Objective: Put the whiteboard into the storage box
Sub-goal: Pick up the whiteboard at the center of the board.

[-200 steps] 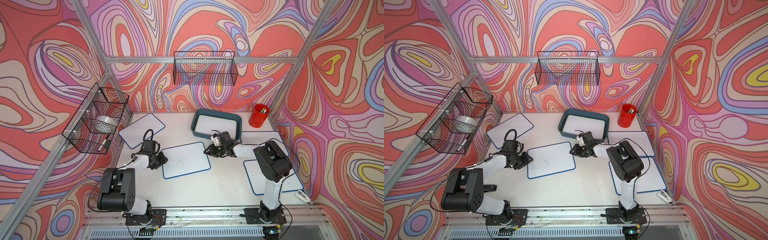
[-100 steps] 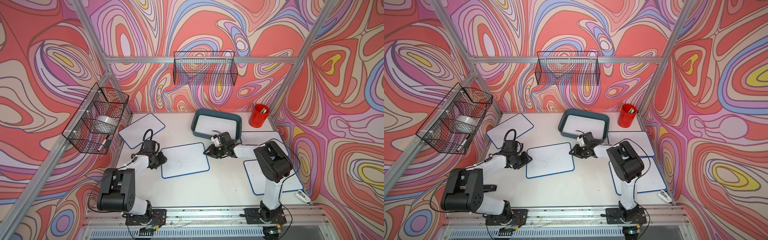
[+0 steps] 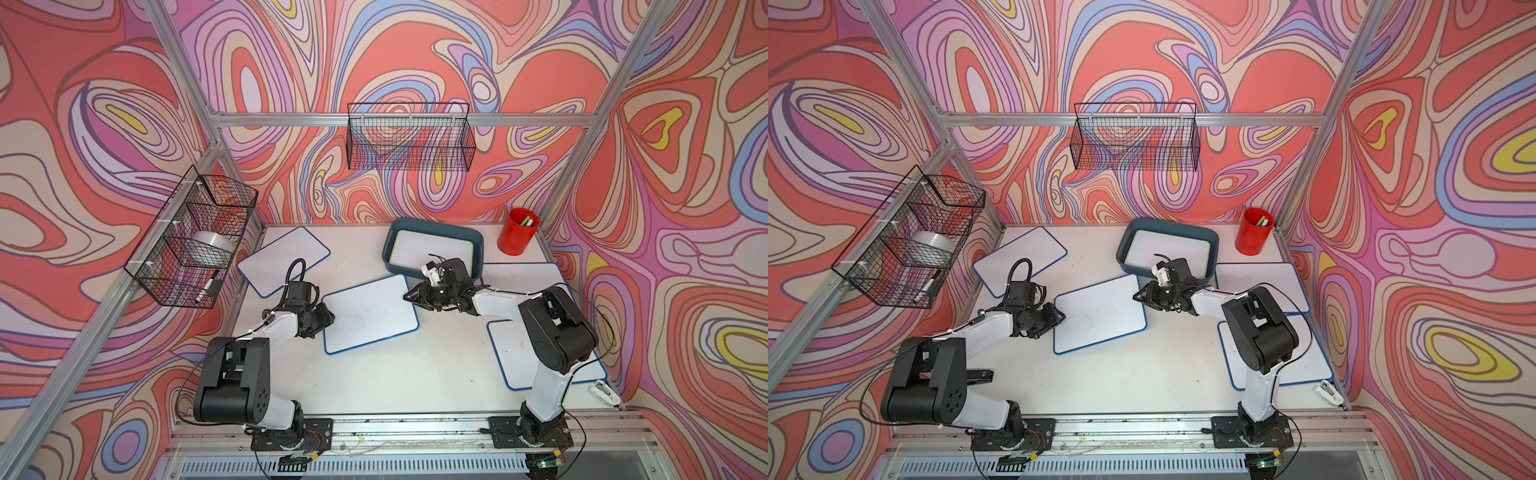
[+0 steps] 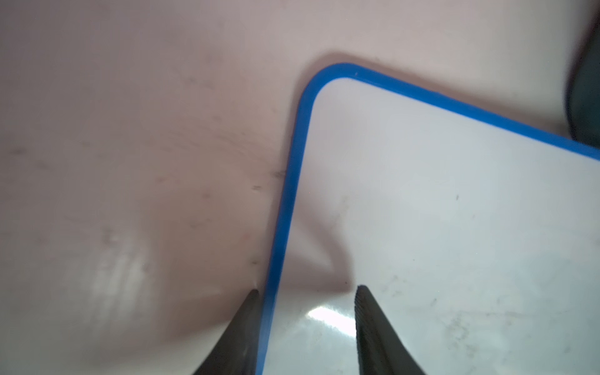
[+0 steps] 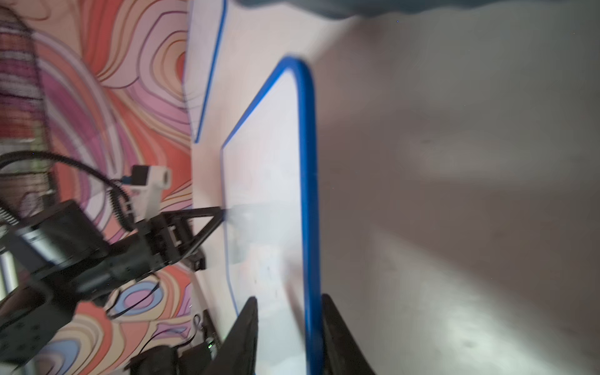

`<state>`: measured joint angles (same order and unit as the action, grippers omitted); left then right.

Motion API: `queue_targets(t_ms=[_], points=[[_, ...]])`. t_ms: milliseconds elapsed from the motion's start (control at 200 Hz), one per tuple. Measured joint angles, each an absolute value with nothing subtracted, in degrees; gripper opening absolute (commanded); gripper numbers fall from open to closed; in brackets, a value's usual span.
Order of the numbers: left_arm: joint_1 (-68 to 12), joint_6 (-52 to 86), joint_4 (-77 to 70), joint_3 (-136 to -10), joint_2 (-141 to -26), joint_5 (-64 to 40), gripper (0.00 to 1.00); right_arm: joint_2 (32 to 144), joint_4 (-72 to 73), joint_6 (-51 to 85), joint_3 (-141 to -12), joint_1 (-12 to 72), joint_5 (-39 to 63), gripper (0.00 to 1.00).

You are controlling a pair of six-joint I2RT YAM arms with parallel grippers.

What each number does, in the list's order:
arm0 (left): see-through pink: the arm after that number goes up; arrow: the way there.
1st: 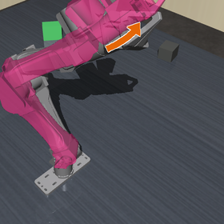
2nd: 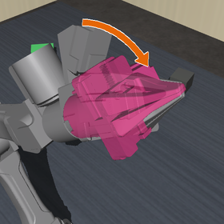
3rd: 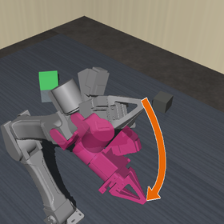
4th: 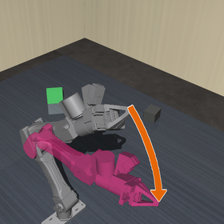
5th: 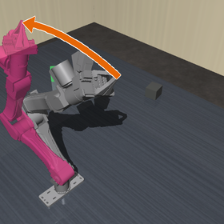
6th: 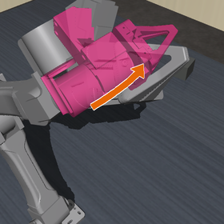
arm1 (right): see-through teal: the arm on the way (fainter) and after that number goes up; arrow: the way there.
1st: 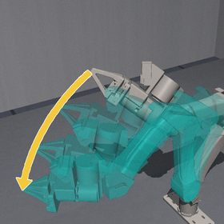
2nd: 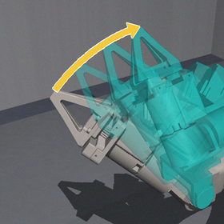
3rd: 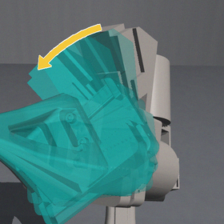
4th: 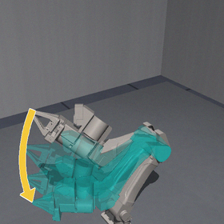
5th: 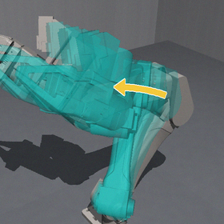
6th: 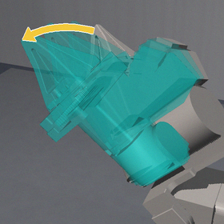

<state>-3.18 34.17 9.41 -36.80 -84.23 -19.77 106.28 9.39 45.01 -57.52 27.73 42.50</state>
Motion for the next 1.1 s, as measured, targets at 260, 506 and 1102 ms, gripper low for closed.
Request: queue_targets(t_ms=[260,506,1102], points=[[-4.1,35.4,6.9,-36.2,-84.6,-20.5,0.43,104.4,10.3,46.4,-57.4,28.5,49.4,0.33],[-4.7,35.3,6.8,-36.2,-84.5,-19.6,0.44,104.2,9.6,45.7,-56.1,28.6,49.0,0.33],[-6.1,33.6,11.0,-36.3,-83.1,-19.6,0.44,101.9,-1.2,38.1,-55.5,29.4,41.5,0.28]])
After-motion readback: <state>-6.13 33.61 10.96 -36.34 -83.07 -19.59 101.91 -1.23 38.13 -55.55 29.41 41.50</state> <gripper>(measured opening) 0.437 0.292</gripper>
